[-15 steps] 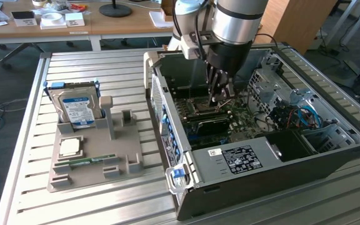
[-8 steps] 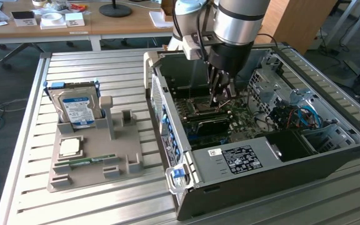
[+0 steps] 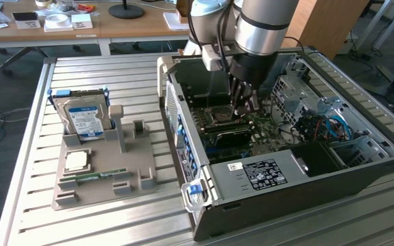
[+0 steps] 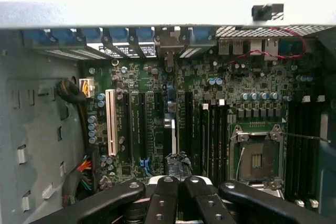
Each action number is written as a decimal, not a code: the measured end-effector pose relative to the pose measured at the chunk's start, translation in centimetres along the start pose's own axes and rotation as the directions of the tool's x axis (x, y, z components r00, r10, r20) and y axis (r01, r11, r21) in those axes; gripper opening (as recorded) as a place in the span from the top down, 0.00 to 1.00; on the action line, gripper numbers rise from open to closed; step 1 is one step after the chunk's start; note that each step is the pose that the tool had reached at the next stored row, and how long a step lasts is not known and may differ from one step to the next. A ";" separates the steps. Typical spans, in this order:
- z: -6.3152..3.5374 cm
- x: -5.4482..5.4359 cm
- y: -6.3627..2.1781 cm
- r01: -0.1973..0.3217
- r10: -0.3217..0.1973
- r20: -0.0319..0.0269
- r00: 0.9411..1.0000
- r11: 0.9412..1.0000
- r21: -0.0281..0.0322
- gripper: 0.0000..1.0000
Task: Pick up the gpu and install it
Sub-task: 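Press down on the gpu until it lock into place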
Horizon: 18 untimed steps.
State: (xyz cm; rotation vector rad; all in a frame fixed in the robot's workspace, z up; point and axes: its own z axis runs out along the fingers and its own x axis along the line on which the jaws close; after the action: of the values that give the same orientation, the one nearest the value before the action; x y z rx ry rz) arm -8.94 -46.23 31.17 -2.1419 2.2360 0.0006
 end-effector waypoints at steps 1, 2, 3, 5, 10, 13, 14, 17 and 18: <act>0.17 0.0 -0.03 0.000 0.000 0.000 1.000 1.000 0.000 0.89; 0.36 0.0 -0.02 0.000 0.000 0.000 1.000 1.000 0.000 0.89; 0.54 0.0 -0.02 0.000 0.000 0.000 1.000 1.000 0.000 0.89; 0.90 0.0 0.01 0.000 0.000 0.000 1.000 1.000 0.000 0.89; 1.18 -0.1 0.08 0.000 0.000 0.000 1.000 1.000 0.000 0.89; 1.28 -0.2 0.14 0.000 0.000 0.000 1.000 1.000 0.000 0.89; 1.33 -0.3 0.18 -0.001 0.001 0.000 1.000 1.000 0.000 0.89; 1.36 -0.3 0.19 0.000 0.000 0.000 1.000 1.000 0.000 0.89; 1.36 -0.3 0.19 -0.001 0.001 0.000 1.000 1.000 0.000 0.89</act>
State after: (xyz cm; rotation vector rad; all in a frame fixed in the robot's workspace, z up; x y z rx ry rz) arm -9.08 -45.84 29.82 -2.1413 2.2365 0.0006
